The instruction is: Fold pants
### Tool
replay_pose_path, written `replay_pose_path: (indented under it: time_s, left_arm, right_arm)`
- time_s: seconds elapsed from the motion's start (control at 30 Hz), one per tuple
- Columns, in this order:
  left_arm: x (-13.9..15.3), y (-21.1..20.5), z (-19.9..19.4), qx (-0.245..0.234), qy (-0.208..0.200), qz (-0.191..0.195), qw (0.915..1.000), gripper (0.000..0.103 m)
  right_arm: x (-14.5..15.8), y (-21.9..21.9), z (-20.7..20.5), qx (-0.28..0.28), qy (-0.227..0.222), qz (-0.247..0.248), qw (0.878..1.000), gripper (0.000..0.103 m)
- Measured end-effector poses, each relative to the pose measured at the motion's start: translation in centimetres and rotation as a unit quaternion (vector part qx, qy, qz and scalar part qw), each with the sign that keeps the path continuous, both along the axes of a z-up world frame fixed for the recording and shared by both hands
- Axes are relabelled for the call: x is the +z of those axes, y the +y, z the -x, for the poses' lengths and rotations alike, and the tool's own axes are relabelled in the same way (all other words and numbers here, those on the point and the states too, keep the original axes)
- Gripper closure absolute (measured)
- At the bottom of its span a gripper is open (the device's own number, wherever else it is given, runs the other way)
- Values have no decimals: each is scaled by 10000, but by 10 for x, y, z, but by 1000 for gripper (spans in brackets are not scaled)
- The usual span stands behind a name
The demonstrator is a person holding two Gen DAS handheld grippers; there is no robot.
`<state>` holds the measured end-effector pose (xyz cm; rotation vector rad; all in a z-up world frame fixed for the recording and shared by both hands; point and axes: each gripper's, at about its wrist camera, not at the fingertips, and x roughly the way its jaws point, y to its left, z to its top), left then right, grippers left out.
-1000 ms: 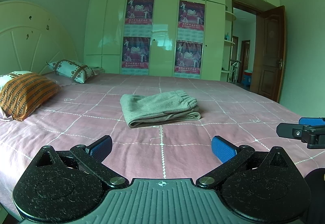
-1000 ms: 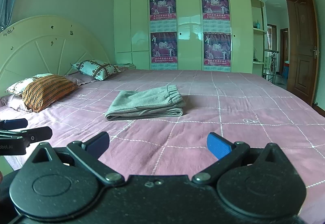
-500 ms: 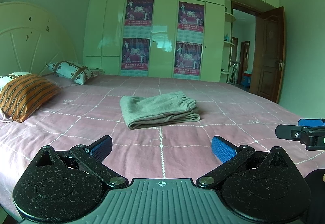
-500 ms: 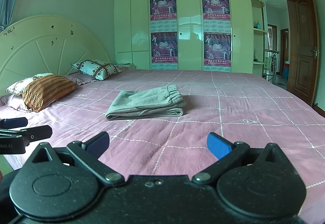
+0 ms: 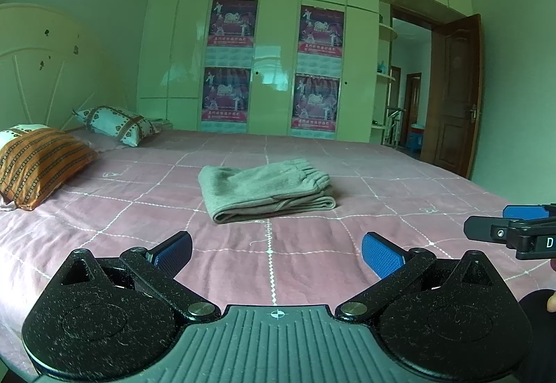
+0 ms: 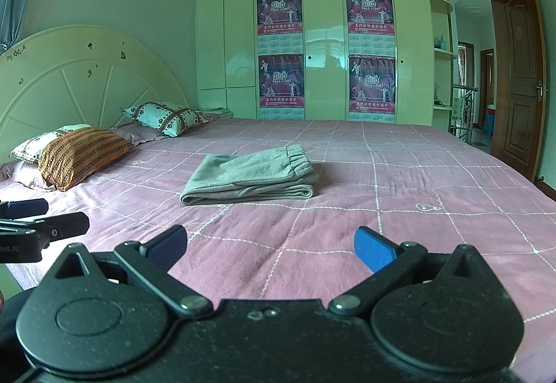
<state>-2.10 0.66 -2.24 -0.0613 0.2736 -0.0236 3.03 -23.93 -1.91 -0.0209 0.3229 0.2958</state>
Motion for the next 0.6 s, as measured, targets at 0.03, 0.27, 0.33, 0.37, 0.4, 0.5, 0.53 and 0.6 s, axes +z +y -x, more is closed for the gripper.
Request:
replay_pose_path:
  time_s: [0.03, 0.27, 0.33, 0.37, 0.4, 0.5, 0.53, 0.6]
  left_arm:
    - [0, 0, 0, -2, 3, -11, 10000, 0]
    - [0, -1, 1, -32, -34, -40, 10000, 1]
    - [1, -1, 1, -27, -58, -47, 10000, 1]
    - [1, -1, 1, -34, -59, -47, 10000, 1]
    - [0, -2, 3, -31, -61, -55, 10000, 1]
    - [1, -2, 2, -40, -52, -48, 10000, 1]
    - [1, -2, 2, -56, -30, -30, 10000, 0]
    - [1, -1, 2, -1, -8, -11, 10000, 0]
  right_arm:
    - [0, 0, 0, -1, 0, 0, 10000, 6]
    - [0, -1, 0, 4, 0, -3, 10000, 6]
    - [0, -1, 0, -1, -3, 2, 10000, 6]
    - [0, -1, 0, 1, -4, 0, 10000, 6]
    - [0, -1, 0, 0, -2, -4, 10000, 6]
    - [0, -1, 0, -3, 3, -1, 10000, 6]
    - [0, -1, 0, 0, 0, -2, 10000, 6]
    - [0, -1, 0, 0, -1, 0, 10000, 6]
